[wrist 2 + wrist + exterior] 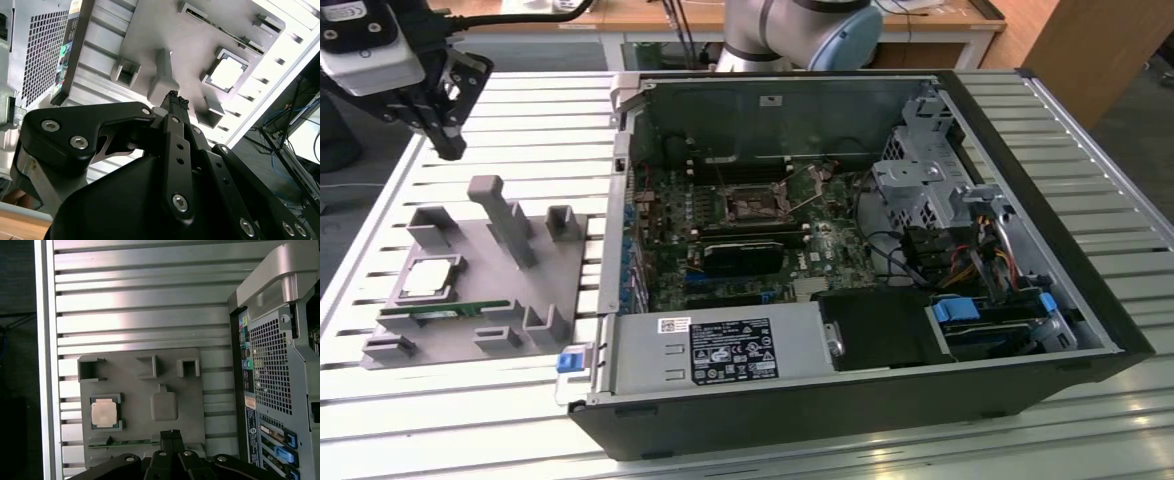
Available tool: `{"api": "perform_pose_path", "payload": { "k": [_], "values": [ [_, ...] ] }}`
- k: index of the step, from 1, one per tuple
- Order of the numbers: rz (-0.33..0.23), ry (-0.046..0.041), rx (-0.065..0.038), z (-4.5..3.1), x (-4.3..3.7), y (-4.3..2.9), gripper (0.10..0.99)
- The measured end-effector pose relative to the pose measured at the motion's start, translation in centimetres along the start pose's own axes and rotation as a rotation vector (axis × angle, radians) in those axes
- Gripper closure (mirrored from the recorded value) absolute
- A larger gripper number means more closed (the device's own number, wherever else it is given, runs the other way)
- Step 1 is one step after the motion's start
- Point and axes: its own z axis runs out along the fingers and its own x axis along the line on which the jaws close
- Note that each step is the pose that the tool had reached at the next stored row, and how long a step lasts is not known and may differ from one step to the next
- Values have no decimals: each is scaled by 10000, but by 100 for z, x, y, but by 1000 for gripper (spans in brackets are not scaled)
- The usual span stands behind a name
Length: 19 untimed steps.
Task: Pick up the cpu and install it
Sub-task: 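Reach for the cpu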
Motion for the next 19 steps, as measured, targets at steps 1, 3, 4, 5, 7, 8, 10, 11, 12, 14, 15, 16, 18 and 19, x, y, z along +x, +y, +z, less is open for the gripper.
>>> {"api": "perform_pose_path", "payload": {
  "k": [1,3,4,5,7,8,10,11,12,14,15,16,18,19],
  "values": [
    [0,-1,0,2,19,-2,980],
    [1,-1,-1,5,48,-4,980],
    [1,-1,-1,6,65,-8,980],
    [1,-1,-1,8,81,-13,980],
    [0,-1,-2,10,108,-28,980],
    [1,-2,-3,12,124,-34,980],
    [1,-1,-3,14,154,-46,980],
    [1,0,-3,15,168,-51,980],
    [1,-1,-4,17,179,-56,980],
    [0,-1,-4,19,204,-62,980],
    [1,-1,-4,20,217,-66,980],
    [1,-1,-4,21,229,-70,980],
    [1,-1,-4,22,253,-76,980],
    [1,-1,-4,23,266,-79,980]
  ]
}}
